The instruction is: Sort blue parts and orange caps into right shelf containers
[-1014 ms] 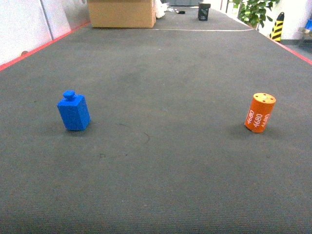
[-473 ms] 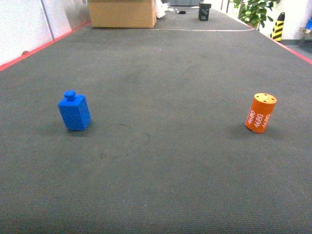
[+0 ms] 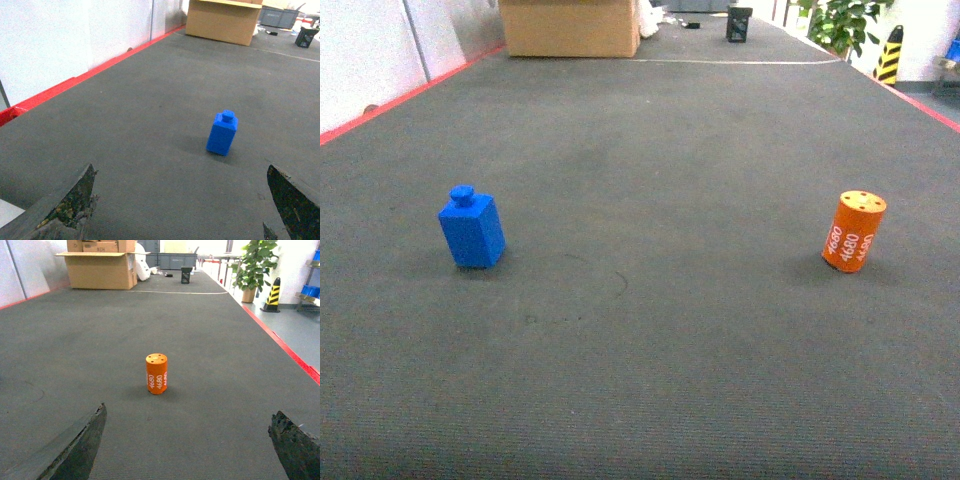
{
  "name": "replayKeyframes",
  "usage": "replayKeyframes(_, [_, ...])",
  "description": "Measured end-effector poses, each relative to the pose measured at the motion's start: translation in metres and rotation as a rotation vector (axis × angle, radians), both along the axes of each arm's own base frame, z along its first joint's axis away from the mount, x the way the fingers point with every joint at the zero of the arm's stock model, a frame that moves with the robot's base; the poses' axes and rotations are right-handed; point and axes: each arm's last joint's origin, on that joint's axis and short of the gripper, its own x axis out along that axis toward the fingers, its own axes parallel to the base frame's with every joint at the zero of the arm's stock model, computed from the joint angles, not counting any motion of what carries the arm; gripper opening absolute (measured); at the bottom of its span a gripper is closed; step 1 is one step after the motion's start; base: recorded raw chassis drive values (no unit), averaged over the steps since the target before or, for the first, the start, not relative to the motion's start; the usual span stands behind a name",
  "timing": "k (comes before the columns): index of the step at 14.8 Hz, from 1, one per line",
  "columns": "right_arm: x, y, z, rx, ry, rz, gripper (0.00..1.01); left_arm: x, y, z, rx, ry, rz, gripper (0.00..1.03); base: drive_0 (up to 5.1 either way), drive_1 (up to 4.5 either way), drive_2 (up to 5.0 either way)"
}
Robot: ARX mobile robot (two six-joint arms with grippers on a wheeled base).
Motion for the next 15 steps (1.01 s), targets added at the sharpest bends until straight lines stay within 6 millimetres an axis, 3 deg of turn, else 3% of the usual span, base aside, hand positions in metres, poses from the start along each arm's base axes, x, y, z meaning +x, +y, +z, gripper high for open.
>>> replayKeyframes(8, [0.000,0.000,0.000,0.000,0.000,0.000,0.98,0.036,-0.013,0.006,0.075,0.002,0.040,0.98,0.0,0.00,0.0])
replayKeyframes(15, [0.000,0.000,0.000,0.000,0.000,0.000,0.98,0.037,-0.015,0.009,0.068,-0.014,0.027,0.98,0.0,0.00,0.0])
